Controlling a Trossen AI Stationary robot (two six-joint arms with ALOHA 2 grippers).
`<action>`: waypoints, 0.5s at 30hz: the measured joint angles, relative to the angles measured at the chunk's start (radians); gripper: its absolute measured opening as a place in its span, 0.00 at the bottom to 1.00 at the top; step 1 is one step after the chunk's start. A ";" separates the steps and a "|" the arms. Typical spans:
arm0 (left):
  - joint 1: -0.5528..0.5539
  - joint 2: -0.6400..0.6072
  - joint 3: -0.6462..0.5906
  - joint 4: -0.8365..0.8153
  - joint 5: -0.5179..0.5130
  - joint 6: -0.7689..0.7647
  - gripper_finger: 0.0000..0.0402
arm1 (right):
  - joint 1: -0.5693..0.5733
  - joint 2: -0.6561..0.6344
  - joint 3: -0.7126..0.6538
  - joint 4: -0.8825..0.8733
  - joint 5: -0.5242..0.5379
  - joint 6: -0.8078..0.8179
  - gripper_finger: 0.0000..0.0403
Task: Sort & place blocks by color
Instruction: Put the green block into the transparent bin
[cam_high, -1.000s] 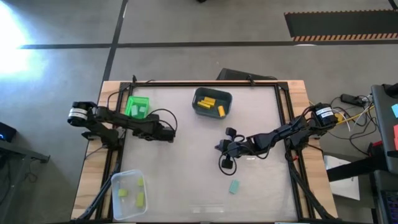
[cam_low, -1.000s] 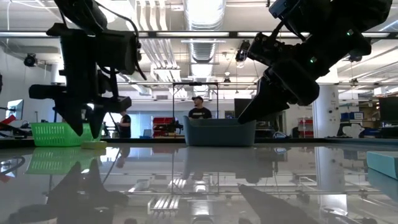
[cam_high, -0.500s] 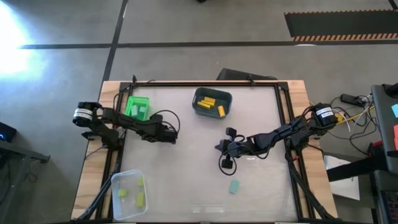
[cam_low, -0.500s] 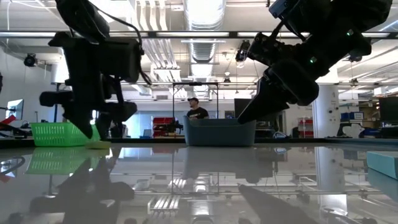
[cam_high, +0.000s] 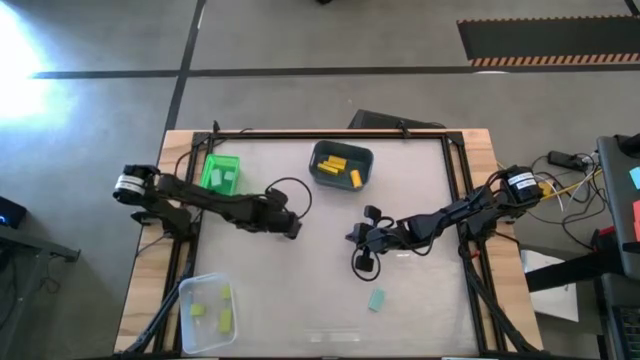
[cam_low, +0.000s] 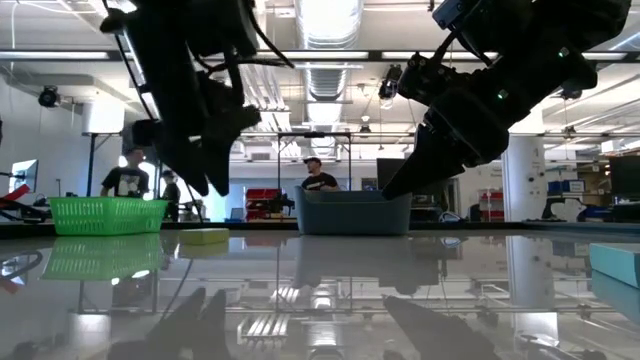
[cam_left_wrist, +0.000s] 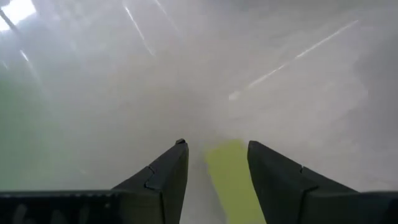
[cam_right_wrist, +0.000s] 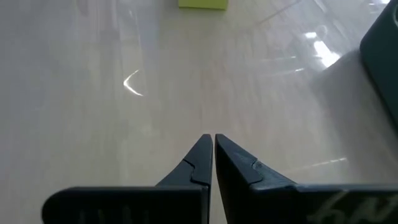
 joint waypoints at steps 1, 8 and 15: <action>-0.006 0.000 0.008 -0.001 0.017 -0.034 0.37 | 0.001 0.000 0.000 0.001 0.001 0.000 0.02; -0.048 0.002 0.005 -0.003 0.096 -0.153 0.37 | 0.009 -0.001 0.000 0.001 -0.002 -0.001 0.02; -0.047 0.013 -0.054 0.023 0.075 -0.199 0.38 | 0.010 -0.001 0.000 0.007 0.000 -0.003 0.02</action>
